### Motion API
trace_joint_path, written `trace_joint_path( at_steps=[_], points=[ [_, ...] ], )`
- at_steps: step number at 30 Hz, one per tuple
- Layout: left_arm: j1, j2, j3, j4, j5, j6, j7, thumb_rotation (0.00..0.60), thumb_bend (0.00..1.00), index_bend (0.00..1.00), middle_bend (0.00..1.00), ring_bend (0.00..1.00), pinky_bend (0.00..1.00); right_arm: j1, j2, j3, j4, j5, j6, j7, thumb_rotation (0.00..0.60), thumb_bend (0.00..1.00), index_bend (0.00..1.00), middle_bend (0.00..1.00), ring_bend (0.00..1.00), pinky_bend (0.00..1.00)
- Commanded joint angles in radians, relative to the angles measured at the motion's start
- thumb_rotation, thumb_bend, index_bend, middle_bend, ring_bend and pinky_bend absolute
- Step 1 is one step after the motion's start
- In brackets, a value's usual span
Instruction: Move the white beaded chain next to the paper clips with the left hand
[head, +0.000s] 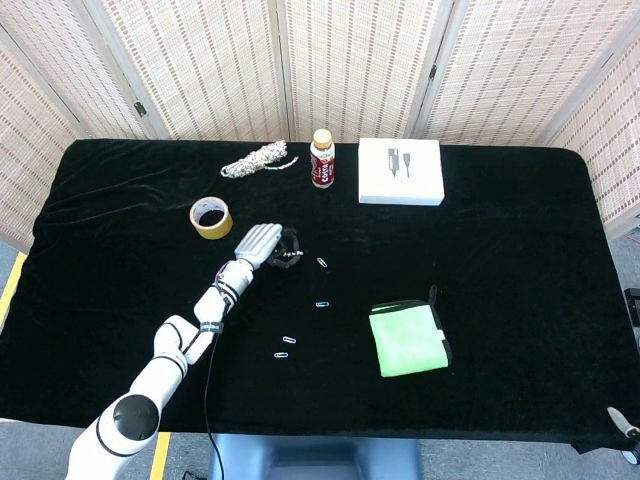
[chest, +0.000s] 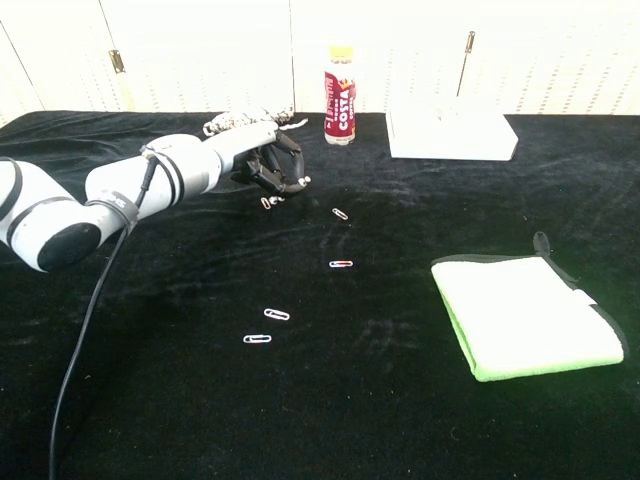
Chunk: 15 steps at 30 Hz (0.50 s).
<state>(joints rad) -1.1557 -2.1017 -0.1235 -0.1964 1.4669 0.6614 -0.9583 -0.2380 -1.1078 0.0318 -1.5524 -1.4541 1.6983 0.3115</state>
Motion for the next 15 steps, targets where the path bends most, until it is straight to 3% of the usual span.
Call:
trace_joint_path(
  at_steps=[1, 9, 15],
  points=[
    [0.006, 0.004, 0.008, 0.006, 0.005, -0.004, -0.005, 0.6, 0.51, 0.89, 1.0, 1.0, 1.0, 0.0, -0.001, 0.0, -0.002, -0.001, -0.002, -0.005, 0.6, 0.01, 0.0, 0.0, 0.0, 0.0],
    [0.02, 0.005, 0.018, 0.012, 0.005, -0.013, -0.028, 0.6, 0.51, 0.89, 1.0, 1.0, 1.0, 0.002, -0.003, 0.006, -0.004, 0.002, -0.011, -0.014, 0.6, 0.01, 0.0, 0.0, 0.0, 0.0],
    [0.027, 0.018, 0.018, -0.001, 0.006, 0.045, -0.023, 0.6, 0.51, 0.89, 1.0, 1.0, 1.0, 0.002, 0.0, 0.006, -0.001, -0.002, -0.015, -0.006, 0.6, 0.01, 0.0, 0.0, 0.0, 0.0]
  ],
)
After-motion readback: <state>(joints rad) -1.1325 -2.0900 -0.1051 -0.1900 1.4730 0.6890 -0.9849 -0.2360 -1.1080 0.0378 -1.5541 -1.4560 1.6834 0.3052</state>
